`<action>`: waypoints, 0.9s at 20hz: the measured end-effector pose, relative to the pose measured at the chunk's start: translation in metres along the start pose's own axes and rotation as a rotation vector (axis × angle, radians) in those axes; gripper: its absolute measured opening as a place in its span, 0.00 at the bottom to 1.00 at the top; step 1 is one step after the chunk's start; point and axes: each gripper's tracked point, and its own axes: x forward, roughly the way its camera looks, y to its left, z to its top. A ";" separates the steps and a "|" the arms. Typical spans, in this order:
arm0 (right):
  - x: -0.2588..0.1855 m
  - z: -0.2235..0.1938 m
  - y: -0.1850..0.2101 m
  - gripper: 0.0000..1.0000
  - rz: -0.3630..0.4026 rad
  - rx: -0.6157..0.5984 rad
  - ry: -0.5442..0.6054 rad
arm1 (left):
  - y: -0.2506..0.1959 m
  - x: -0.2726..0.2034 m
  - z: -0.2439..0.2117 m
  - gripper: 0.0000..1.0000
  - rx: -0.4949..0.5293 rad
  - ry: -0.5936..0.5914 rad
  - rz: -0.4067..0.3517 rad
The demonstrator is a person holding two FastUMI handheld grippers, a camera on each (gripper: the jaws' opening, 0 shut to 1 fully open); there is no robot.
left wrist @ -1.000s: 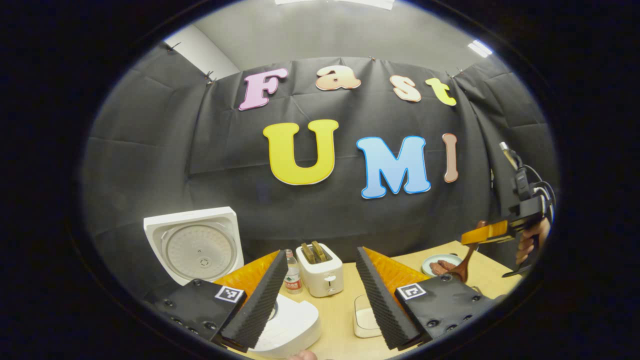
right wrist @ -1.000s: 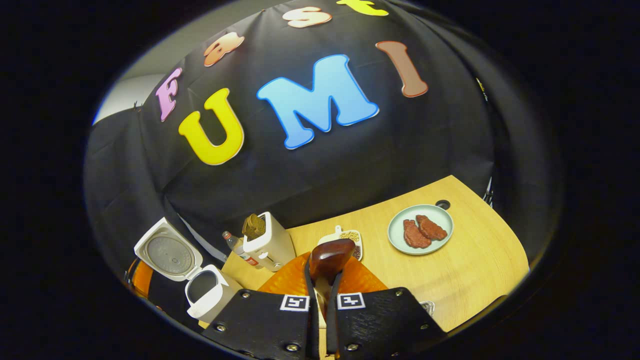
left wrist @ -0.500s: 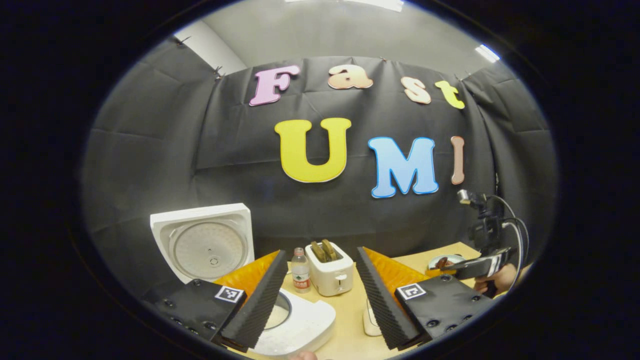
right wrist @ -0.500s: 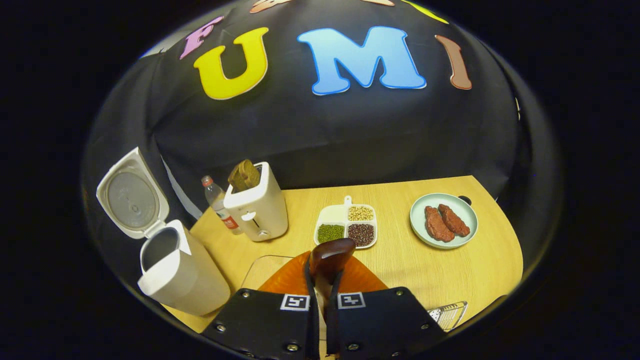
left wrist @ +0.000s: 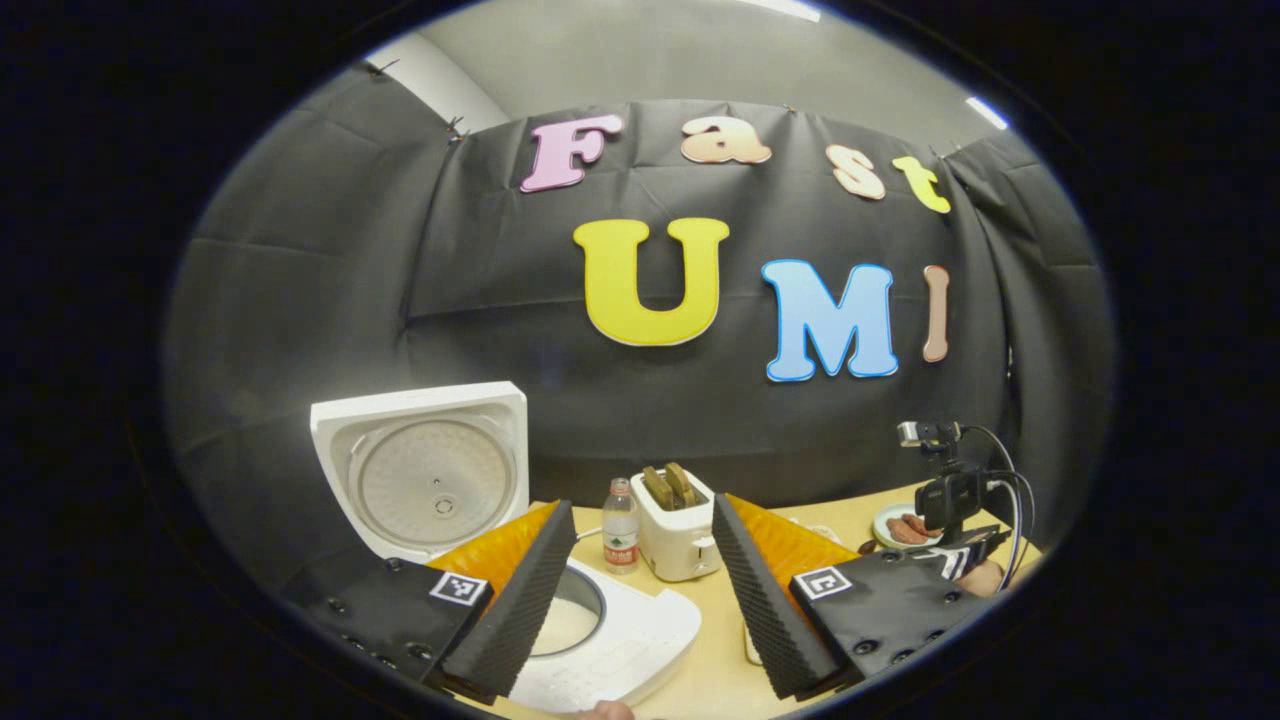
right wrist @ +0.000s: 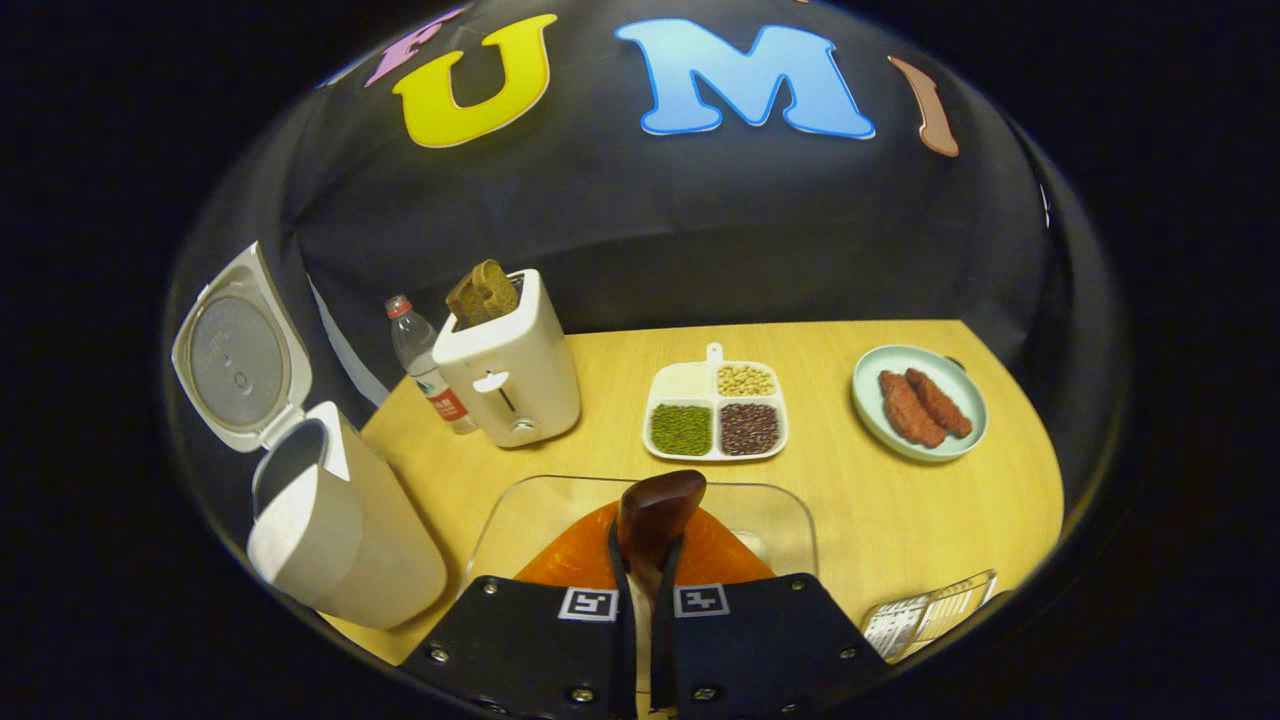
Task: Close the left gripper, press the button to open the rice cooker; take a wooden spoon from the chopstick holder with the right hand, scoop a spoonful of rice and pour it into the rice cooker, then put the wooden spoon back into the chopstick holder.
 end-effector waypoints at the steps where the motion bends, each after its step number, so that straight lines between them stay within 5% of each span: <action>1: 0.003 0.001 0.007 0.06 0.020 0.026 0.000 | 0.002 0.001 -0.003 0.96 0.001 0.005 0.003; 9: 0.014 -0.001 0.034 0.06 0.184 0.332 0.026 | 0.010 -0.004 -0.005 0.96 0.008 -0.002 0.034; 15: -0.001 0.016 -0.005 0.06 0.234 0.563 -0.018 | 0.019 -0.012 0.000 0.96 0.009 -0.007 0.067; 18: -0.018 0.031 -0.029 0.06 0.232 0.586 -0.069 | 0.017 -0.016 0.004 0.96 0.013 -0.016 0.068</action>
